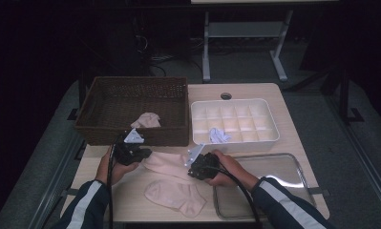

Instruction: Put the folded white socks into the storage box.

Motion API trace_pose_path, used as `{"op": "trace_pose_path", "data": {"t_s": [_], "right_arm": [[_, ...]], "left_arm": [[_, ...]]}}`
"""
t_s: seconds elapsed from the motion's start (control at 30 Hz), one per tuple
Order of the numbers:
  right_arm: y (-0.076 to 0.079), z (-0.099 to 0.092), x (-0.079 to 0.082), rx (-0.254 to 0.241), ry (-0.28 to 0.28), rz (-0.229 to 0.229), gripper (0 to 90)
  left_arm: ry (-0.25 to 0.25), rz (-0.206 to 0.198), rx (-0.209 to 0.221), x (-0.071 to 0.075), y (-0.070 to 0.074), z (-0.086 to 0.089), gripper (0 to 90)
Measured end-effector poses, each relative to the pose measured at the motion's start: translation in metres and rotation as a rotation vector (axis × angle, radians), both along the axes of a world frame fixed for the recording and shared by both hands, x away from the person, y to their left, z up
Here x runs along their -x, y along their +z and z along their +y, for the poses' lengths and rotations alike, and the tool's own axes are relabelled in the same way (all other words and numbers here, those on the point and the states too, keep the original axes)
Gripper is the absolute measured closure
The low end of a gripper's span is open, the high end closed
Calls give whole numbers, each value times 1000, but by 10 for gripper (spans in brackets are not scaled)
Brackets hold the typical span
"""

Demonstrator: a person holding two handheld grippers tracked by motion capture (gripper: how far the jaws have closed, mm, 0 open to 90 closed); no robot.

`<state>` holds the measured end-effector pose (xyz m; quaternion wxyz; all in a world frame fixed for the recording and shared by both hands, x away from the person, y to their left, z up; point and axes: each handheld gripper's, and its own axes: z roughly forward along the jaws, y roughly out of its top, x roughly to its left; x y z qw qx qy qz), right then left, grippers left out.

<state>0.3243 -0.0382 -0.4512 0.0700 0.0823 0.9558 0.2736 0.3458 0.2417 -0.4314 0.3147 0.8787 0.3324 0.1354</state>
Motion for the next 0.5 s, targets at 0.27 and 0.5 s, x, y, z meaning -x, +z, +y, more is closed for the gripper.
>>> {"op": "trace_pose_path", "data": {"t_s": [0.27, 0.5], "right_arm": [[8, -15, -1, -51, -118, -35, 700], [0, -13, -8, -72, -226, -17, 649]], "left_arm": [[29, 18, -10, 5, -11, 5, 587], [9, 47, -21, 6, -23, -1, 532]]}}
